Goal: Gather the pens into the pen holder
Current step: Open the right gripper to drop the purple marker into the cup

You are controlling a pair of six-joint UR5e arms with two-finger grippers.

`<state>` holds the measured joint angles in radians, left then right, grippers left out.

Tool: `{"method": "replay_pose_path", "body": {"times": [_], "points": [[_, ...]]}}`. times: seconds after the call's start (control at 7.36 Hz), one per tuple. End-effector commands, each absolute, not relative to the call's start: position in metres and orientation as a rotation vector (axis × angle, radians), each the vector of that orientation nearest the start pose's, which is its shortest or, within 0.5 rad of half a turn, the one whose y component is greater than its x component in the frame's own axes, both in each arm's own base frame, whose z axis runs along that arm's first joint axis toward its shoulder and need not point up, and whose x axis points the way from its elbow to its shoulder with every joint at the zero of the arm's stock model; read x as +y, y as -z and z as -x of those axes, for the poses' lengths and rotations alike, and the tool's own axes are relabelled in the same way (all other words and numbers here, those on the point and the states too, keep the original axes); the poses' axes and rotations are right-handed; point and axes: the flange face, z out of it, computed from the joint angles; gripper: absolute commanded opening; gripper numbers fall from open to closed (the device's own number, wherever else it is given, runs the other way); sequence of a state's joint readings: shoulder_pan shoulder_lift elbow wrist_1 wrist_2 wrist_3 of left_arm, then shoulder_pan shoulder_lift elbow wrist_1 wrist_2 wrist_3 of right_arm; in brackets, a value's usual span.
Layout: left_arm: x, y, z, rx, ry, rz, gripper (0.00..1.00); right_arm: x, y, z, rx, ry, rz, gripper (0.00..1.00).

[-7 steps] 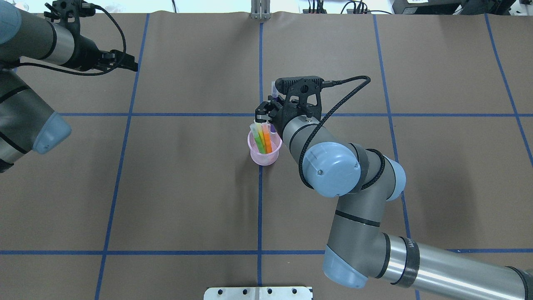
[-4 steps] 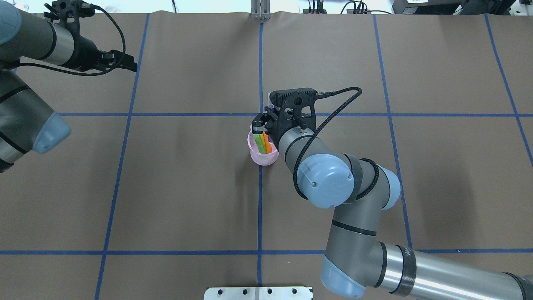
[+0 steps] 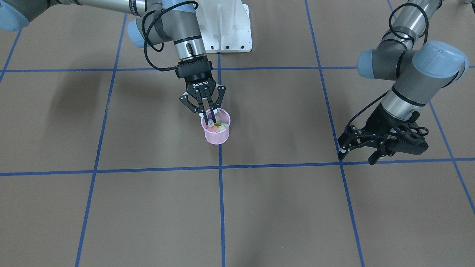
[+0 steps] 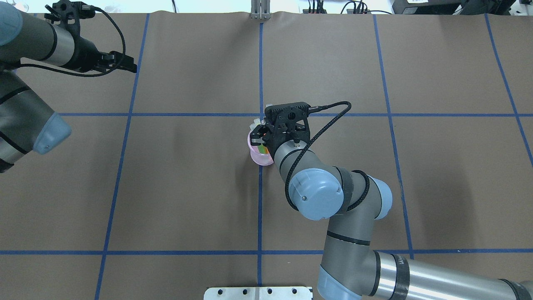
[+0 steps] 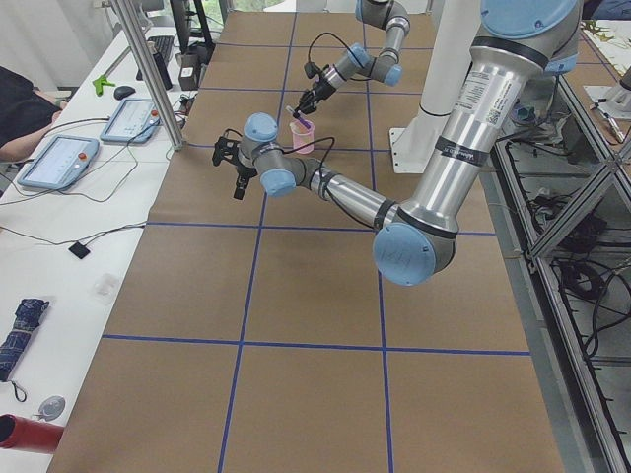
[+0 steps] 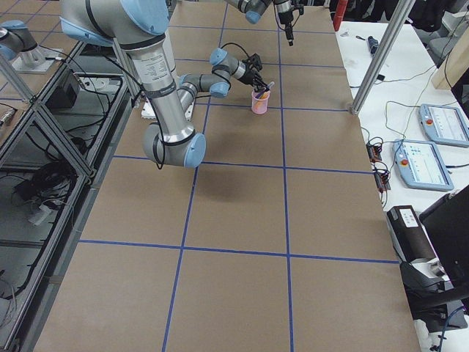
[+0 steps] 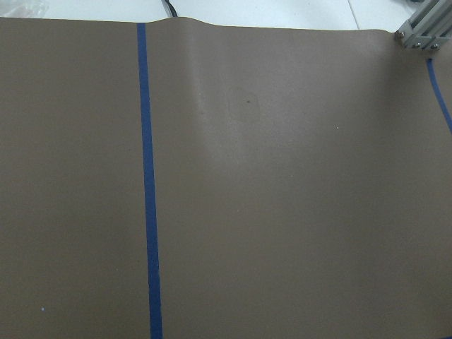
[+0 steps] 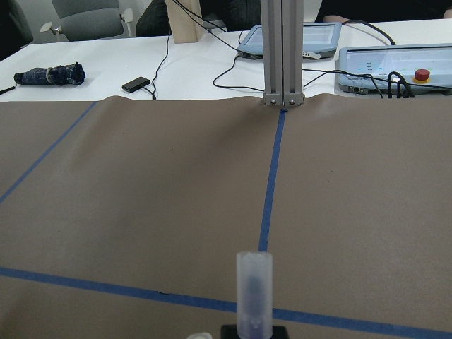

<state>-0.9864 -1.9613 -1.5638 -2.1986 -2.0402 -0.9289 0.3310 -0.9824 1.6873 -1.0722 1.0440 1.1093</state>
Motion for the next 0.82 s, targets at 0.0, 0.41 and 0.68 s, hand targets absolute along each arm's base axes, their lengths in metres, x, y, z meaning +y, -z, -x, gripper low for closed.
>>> {"method": "replay_pose_path", "body": {"times": [0.0, 0.41, 0.68], "points": [[-0.593, -0.376, -0.286, 0.984, 0.066, -0.426, 0.98, -0.384, -0.201, 0.56, -0.89, -0.215, -0.89, 0.99], [-0.595, -0.375, -0.281, 0.982, 0.071, -0.431, 0.98, -0.376, -0.184, 0.552, -0.939, -0.233, -0.917, 1.0], [-0.606, -0.376, -0.258, 0.955, 0.03, -0.475, 0.99, -0.389, -0.164, 0.521, -1.017, -0.146, -0.859, 1.0]]}}
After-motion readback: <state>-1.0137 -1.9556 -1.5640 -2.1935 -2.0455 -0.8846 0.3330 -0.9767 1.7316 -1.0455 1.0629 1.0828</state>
